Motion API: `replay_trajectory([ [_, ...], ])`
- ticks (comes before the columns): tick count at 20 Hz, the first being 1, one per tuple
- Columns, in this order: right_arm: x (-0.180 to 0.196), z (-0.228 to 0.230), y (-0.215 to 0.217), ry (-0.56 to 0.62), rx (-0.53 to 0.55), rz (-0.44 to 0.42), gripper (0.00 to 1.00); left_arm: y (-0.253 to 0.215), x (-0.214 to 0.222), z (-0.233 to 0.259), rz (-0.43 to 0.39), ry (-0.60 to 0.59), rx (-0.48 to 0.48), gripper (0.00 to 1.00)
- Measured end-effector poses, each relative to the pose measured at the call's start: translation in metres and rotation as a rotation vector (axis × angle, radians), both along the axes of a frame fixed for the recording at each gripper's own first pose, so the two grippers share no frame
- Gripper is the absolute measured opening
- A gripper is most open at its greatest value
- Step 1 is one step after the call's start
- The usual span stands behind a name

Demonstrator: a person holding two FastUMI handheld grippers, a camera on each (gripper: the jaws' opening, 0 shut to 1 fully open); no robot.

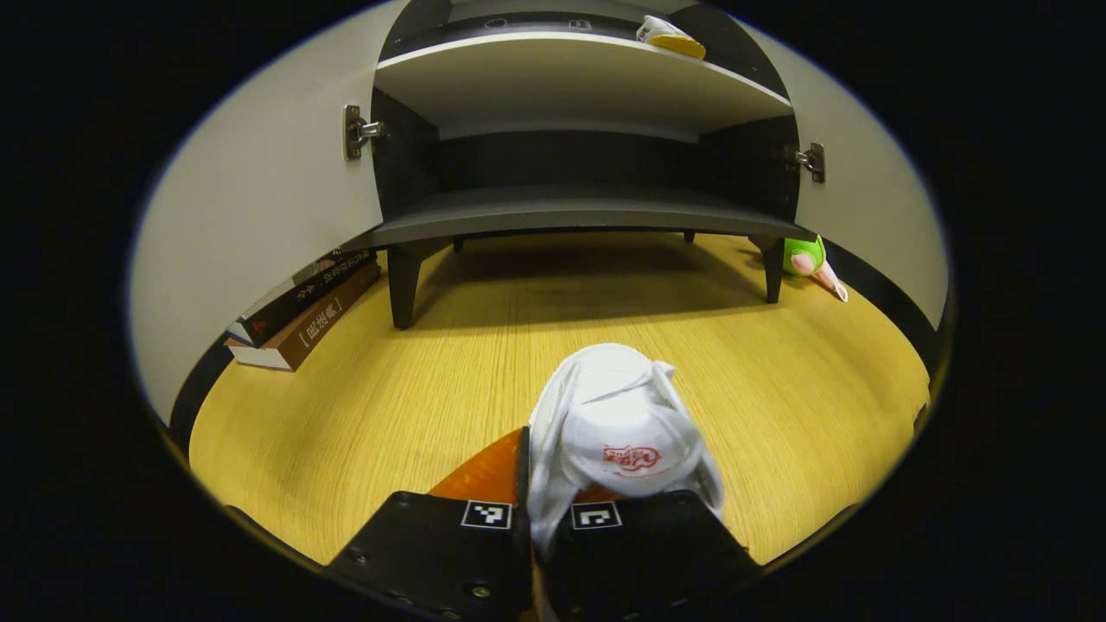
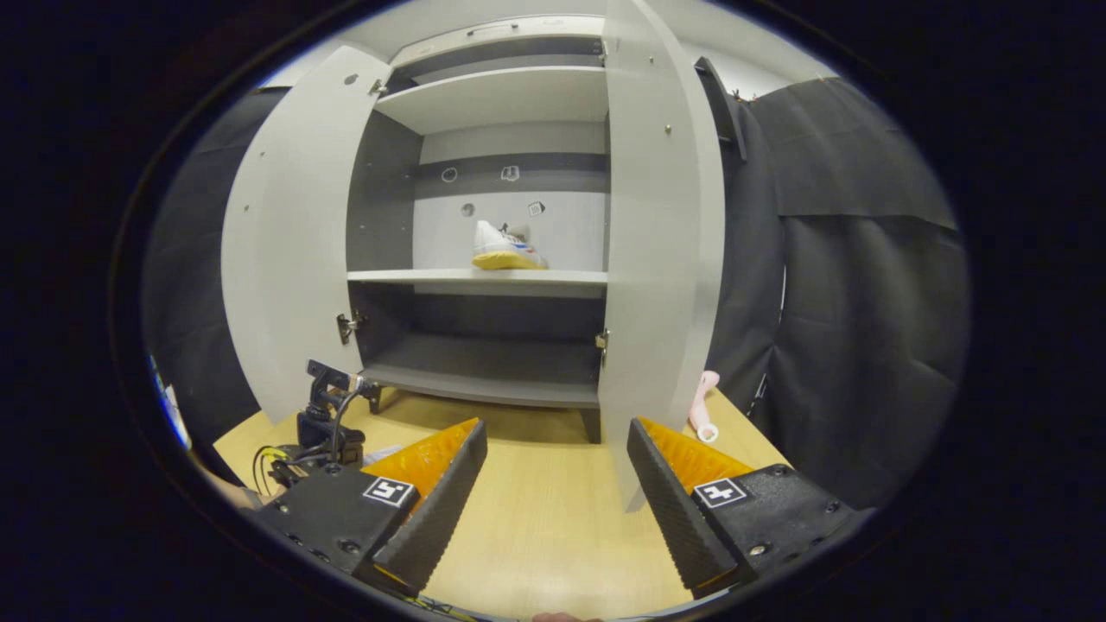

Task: Grab one shoe with the right hand and put it into the shoe cabinet, grab the other shoe with the left hand and put it into the shoe cabinet; then close the right door with the right hand and the left door with the left hand.

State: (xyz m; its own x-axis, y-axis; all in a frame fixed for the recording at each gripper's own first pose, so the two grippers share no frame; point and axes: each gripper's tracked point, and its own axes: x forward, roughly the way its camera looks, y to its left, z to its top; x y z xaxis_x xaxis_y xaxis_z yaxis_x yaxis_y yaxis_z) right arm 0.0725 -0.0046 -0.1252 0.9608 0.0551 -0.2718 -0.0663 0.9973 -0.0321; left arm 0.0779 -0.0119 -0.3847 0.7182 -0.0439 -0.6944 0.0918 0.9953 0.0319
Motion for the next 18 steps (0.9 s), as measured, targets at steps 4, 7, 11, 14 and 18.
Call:
replay_trajectory([
  [4,0.000,0.002,0.005,-0.013,-0.007,0.019,1.00,0.002,-0.009,0.014,0.008,-0.022,-0.017,0.02],
  [7,0.001,0.006,0.012,-0.025,-0.005,0.041,1.00,0.002,-0.022,0.062,0.036,-0.104,-0.053,0.02],
  [11,0.005,0.005,0.027,-0.026,0.003,0.080,1.00,0.003,-0.028,0.158,0.051,-0.240,-0.098,0.01],
  [14,0.007,0.007,0.041,-0.032,0.011,0.120,1.00,0.004,-0.004,0.233,0.038,-0.350,-0.113,0.01],
  [18,0.003,0.019,0.056,-0.064,0.016,0.161,1.00,-0.002,0.048,0.311,0.022,-0.435,-0.136,0.02],
])
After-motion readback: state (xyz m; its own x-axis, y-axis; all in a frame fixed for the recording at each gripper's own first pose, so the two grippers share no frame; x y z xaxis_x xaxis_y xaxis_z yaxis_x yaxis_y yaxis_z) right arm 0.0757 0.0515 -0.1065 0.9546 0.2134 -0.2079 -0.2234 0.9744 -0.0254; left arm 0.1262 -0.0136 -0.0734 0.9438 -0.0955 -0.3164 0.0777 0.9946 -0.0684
